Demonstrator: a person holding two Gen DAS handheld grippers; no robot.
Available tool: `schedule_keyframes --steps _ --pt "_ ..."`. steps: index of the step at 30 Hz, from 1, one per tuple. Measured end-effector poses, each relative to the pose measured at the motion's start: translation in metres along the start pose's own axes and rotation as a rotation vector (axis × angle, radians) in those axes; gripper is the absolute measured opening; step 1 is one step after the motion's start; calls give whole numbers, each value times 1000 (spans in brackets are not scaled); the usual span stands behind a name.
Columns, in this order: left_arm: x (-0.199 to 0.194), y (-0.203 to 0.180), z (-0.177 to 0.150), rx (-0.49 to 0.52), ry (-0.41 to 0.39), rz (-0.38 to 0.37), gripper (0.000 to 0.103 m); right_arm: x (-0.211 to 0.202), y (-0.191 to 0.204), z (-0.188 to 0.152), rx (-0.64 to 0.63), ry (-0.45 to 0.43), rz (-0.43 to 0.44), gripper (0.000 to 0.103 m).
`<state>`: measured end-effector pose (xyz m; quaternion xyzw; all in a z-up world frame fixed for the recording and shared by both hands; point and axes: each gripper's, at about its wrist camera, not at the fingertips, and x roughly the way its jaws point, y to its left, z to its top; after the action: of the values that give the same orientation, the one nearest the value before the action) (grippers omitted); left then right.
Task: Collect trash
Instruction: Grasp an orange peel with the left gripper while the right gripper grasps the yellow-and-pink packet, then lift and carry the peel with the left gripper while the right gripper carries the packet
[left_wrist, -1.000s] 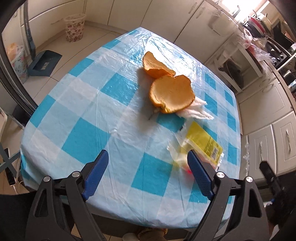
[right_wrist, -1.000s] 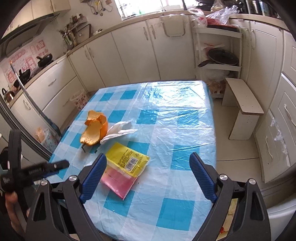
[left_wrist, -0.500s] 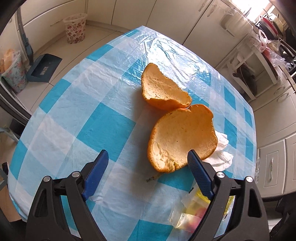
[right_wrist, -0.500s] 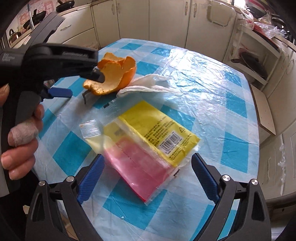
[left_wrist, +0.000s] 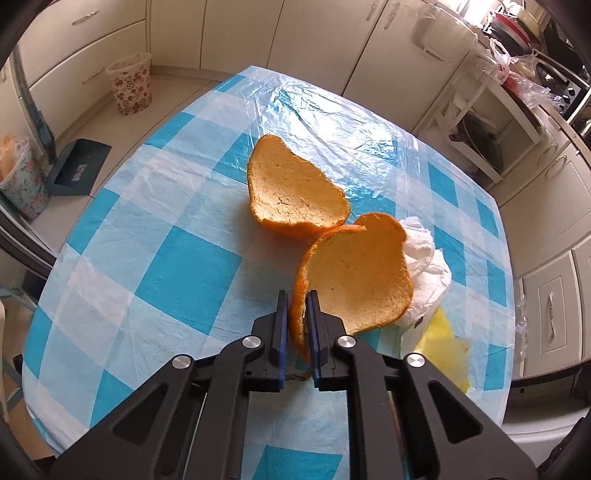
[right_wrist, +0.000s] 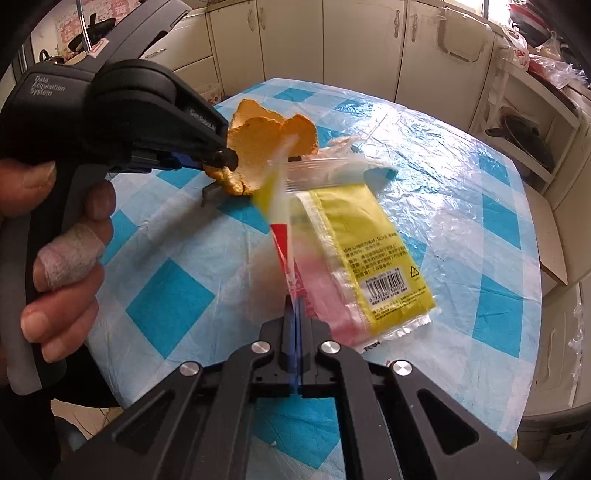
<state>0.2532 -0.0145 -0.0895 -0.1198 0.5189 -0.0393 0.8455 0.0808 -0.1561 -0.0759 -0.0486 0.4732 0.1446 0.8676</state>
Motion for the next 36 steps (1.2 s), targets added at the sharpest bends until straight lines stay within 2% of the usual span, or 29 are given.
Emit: schedule_keyframes --steps 4,9,12,16,20,28,36 --pt "-17 3 -9 5 -25 -9 9 -21 -4 -1 -5 -35 21 1" --pt "-33 6 -20 12 -41 -9 9 -40 -15 -3 50 -76 70 1" --pt "-47 12 -29 -8 -59 -5 9 -57 -24 -6 104 -116 149 1" --pt "-71 23 -45 -69 -105 -1 9 -79 -33 -9 163 -182 302 1" --pt "-93 33 -62 -130 -140 -11 9 -95 -34 -13 178 -217 383 1" --pt "-131 24 -86 -143 -187 -71 9 -130 -35 -24 150 -296 399 1" --pt "-139 6 -108 -129 -171 -113 9 -153 -43 -41 157 -343 388 1"
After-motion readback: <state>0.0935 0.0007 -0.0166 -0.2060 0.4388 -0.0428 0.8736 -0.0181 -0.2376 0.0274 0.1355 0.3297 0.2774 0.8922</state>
